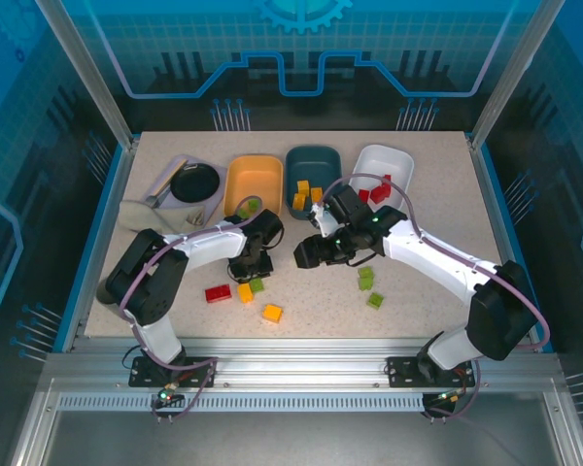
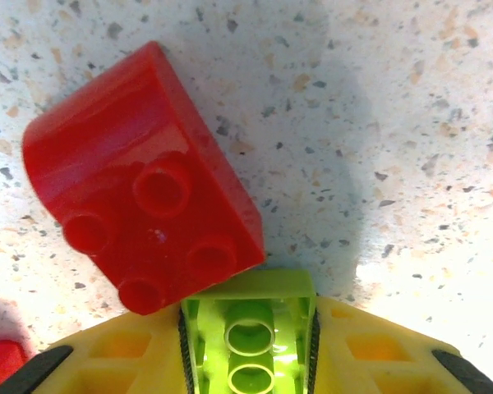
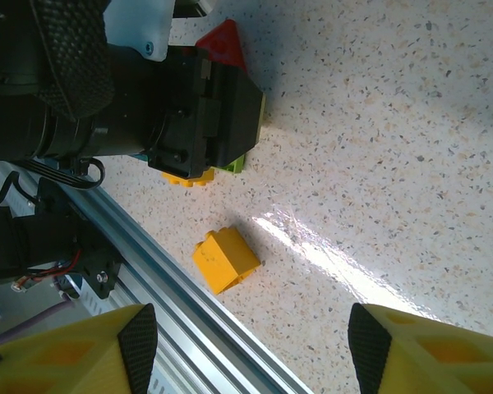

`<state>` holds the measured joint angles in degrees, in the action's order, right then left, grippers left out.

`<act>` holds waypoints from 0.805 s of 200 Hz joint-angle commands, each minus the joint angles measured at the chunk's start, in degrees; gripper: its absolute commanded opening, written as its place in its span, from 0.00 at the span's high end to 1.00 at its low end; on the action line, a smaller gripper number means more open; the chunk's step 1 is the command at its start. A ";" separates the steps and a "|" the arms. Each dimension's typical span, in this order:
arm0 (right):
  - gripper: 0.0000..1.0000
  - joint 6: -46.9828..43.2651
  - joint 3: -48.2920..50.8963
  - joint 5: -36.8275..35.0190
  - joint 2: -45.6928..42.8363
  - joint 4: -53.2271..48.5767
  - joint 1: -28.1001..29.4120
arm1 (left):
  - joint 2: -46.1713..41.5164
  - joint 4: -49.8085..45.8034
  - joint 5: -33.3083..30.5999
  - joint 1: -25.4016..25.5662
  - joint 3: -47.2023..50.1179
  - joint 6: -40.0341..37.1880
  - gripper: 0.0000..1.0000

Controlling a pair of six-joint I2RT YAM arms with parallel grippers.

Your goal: Sort the legos into containers by color

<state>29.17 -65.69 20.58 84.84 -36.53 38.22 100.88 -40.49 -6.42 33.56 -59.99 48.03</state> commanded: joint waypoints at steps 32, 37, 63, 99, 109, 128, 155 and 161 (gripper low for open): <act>0.35 1.20 0.38 -0.71 -4.44 0.08 -1.98 | -0.88 1.27 2.91 1.38 -7.03 -0.91 0.66; 0.35 1.60 0.52 -0.63 -5.22 0.46 -2.44 | -1.25 0.58 2.67 1.28 -8.13 -0.96 0.66; 0.35 4.43 0.58 0.38 -9.11 3.42 -5.49 | -2.62 -4.28 0.56 0.65 -14.94 -2.48 0.66; 0.31 10.08 -1.06 5.59 -9.45 10.44 -8.85 | -2.35 -7.88 0.13 -3.88 -24.24 -7.21 0.65; 0.29 11.17 -2.43 6.48 -8.44 11.66 -8.89 | -1.58 -8.09 0.27 -5.52 -26.39 -9.15 0.65; 0.23 13.23 -4.73 7.25 -6.51 13.86 -8.78 | 0.64 -7.49 2.44 -9.04 -30.19 -12.61 0.65; 0.10 17.04 -6.64 6.71 -3.40 16.52 -8.80 | 5.20 -5.97 4.85 -12.55 -34.50 -17.36 0.65; 0.06 18.00 -6.77 6.99 -2.70 17.76 -8.84 | 6.36 -5.72 5.19 -13.08 -35.33 -18.41 0.65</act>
<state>42.02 -70.17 25.82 79.66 -23.94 29.56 102.30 -45.52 -3.99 22.37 -92.07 36.29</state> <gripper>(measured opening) 0.882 0.351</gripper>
